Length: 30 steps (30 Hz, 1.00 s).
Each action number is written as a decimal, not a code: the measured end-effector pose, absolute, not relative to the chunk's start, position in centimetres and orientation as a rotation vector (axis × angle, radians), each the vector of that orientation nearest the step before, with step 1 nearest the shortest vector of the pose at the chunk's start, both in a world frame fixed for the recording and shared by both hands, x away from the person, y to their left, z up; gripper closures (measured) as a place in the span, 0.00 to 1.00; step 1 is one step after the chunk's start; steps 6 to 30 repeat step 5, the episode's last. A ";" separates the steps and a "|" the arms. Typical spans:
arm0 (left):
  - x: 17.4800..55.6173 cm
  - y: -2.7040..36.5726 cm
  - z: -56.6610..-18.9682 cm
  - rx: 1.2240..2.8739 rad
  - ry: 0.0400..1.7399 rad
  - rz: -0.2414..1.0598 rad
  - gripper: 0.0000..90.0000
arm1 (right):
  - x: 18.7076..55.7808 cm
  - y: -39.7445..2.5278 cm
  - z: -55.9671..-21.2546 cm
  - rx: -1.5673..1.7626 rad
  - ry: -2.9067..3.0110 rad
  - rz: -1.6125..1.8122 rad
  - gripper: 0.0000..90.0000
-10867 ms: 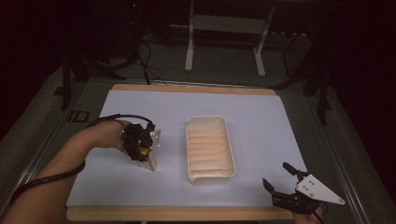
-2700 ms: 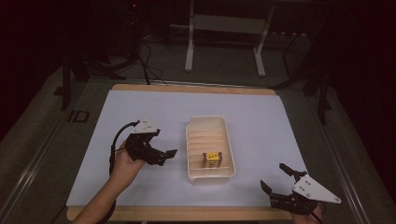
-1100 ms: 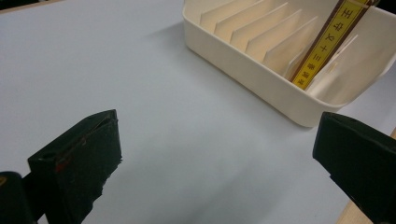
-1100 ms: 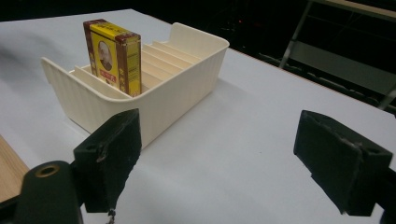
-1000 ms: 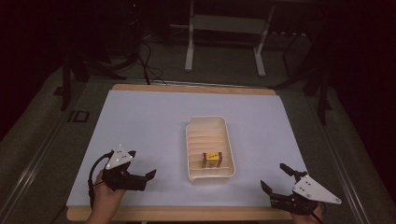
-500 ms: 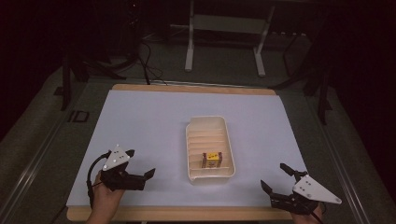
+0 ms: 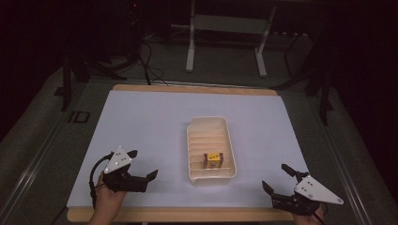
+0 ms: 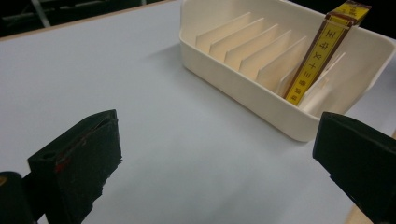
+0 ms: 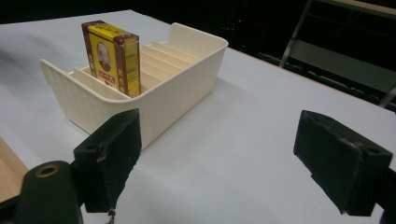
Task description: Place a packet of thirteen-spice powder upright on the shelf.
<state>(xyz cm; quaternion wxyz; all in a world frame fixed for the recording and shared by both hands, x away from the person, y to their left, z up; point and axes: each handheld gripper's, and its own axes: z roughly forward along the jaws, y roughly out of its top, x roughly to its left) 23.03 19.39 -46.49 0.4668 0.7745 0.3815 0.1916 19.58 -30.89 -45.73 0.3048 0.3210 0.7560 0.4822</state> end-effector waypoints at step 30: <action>23.1 19.3 -46.6 1.897 0.934 0.474 0.01 | 19.6 -30.9 -45.7 0.849 2.004 1.278 0.17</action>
